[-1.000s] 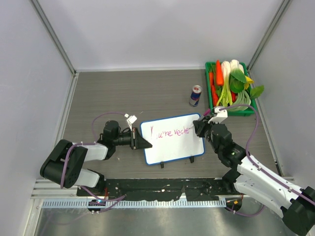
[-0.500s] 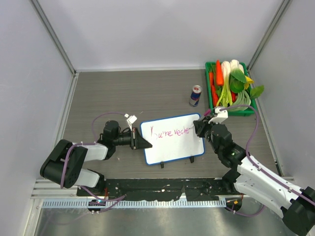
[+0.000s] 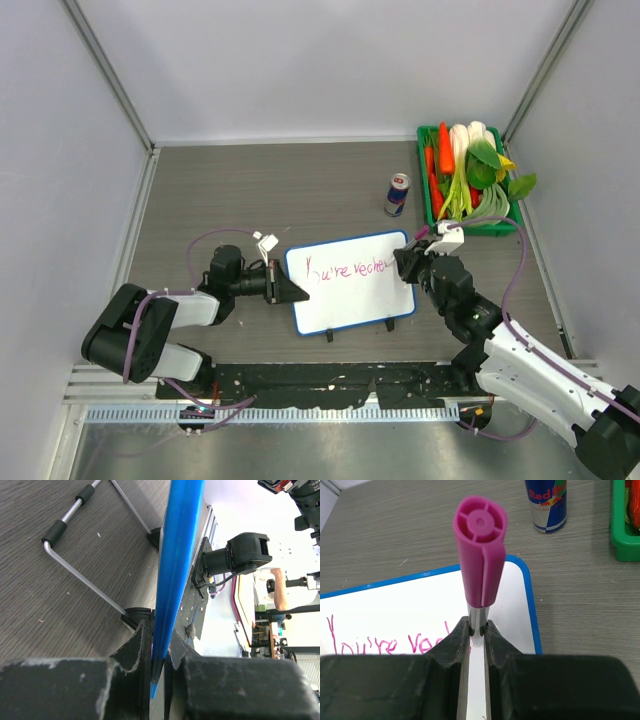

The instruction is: Write a sentence on the whiteboard

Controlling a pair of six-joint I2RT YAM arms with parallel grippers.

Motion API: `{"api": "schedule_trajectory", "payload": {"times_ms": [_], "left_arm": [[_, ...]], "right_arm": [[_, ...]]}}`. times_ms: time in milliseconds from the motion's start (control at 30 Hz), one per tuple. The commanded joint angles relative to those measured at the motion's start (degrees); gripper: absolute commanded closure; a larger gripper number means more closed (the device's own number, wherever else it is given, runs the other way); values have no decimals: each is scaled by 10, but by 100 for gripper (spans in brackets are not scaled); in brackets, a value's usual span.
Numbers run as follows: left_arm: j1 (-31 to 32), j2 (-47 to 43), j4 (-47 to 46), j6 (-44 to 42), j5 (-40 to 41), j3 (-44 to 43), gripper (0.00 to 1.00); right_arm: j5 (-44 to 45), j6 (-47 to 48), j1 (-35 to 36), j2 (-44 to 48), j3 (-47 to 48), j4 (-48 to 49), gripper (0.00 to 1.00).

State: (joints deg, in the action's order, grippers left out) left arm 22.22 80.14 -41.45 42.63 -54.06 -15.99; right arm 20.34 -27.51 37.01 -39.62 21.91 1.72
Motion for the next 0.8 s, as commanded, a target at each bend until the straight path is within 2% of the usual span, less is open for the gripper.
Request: {"api": "schedule_trajectory", "payload": {"times_ms": [0, 433, 767], "left_arm": [[-1, 6, 44, -7, 48, 3, 100], [-1, 7, 44, -7, 48, 3, 100], [-1, 8, 45, -6, 48, 3, 100]], "right_arm": [[-9, -5, 0, 5, -7, -13, 99], [13, -1, -1, -12, 8, -21, 99], [33, 0, -1, -38, 30, 17, 99]]}}
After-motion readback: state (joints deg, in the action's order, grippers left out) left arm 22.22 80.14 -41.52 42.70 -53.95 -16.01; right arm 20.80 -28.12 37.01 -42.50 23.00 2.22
